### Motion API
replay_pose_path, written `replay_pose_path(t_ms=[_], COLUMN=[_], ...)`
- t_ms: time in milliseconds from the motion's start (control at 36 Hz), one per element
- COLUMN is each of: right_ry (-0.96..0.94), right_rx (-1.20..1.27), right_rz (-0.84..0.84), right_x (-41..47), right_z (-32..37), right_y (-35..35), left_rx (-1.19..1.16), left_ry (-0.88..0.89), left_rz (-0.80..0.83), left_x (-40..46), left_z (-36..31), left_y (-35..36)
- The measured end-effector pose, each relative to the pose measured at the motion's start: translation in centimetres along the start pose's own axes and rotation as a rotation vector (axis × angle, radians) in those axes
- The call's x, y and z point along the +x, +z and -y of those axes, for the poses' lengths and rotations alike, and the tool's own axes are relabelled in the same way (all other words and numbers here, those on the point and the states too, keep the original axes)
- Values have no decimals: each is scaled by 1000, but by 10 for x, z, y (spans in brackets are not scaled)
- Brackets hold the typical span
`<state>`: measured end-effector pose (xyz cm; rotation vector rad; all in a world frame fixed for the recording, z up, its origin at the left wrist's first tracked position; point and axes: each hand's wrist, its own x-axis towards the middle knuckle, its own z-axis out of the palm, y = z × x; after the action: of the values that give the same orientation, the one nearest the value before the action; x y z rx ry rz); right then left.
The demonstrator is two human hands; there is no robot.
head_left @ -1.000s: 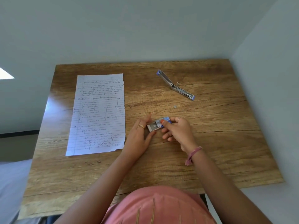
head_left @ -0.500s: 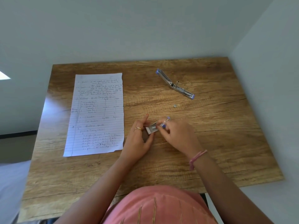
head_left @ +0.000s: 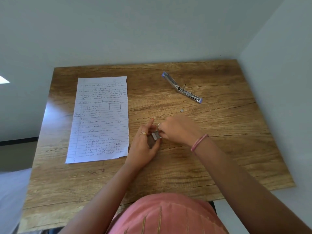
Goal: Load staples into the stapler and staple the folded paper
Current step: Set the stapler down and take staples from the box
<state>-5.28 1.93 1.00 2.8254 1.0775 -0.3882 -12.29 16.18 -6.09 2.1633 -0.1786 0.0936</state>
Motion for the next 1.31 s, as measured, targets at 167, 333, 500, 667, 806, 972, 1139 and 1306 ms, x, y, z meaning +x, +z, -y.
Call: replay_pose_path(t_ms=[167, 333, 500, 667, 806, 972, 1139, 1306], right_ry=[-75, 59, 274, 254, 262, 436, 451, 457], right_rx=[181, 862, 565, 188, 270, 663, 711, 650], right_rz=[-29, -188, -251, -189, -222, -392, -328, -332], right_x=[-1, -11, 4, 21, 16, -11, -22, -18], right_z=[-9, -23, -53, -58, -56, -74, -87, -84], right_y=[5, 10, 9, 16, 18, 25, 36, 41], left_rx=[-16, -10, 14, 42, 48, 45, 43, 39], left_ry=[-10, -27, -10, 24, 28, 33, 5, 15], left_rz=[7, 16, 5, 4, -3, 5, 2, 3], left_x=[0, 2, 1, 2, 1, 1, 1, 1], left_z=[1, 1, 0, -1, 0, 1, 2, 2], left_y=[0, 0, 2, 3, 3, 2, 2, 2])
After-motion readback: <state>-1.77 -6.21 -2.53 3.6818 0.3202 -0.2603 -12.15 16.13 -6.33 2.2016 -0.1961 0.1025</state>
